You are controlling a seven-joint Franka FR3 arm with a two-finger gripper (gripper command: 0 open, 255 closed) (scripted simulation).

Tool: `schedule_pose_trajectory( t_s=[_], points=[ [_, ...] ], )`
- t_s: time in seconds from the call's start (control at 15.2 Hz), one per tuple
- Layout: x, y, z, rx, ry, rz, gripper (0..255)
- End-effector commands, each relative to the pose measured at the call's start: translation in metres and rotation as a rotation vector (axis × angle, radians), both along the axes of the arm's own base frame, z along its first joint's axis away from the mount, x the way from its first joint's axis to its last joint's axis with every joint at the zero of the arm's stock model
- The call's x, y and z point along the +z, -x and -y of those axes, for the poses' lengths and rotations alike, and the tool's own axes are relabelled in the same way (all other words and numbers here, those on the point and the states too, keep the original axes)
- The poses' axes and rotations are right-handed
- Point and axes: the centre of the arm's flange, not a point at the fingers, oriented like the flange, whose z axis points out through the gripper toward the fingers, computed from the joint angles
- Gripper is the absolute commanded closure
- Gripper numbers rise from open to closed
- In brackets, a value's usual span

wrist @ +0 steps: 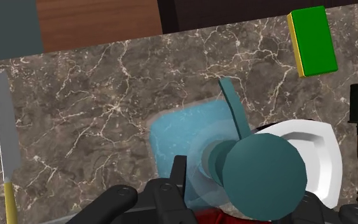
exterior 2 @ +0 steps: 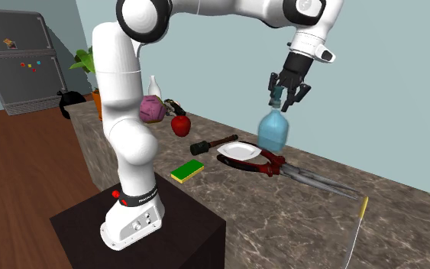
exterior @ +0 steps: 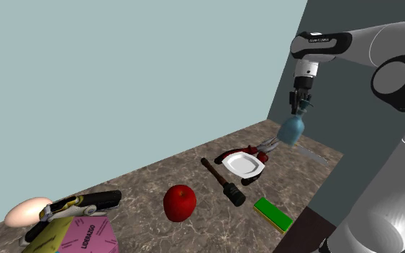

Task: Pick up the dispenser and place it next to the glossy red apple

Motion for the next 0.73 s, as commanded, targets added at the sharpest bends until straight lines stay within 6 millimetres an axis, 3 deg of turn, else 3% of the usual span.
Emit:
schedule_pose_trajectory(
  t_s=[0.0, 0.66],
  points=[
    [0.009, 0.0, -0.001, 0.0, 0.0, 0.0, 255],
    [0.062, 0.0, -0.001, 0.0, 0.0, 0.0, 255]
  ],
)
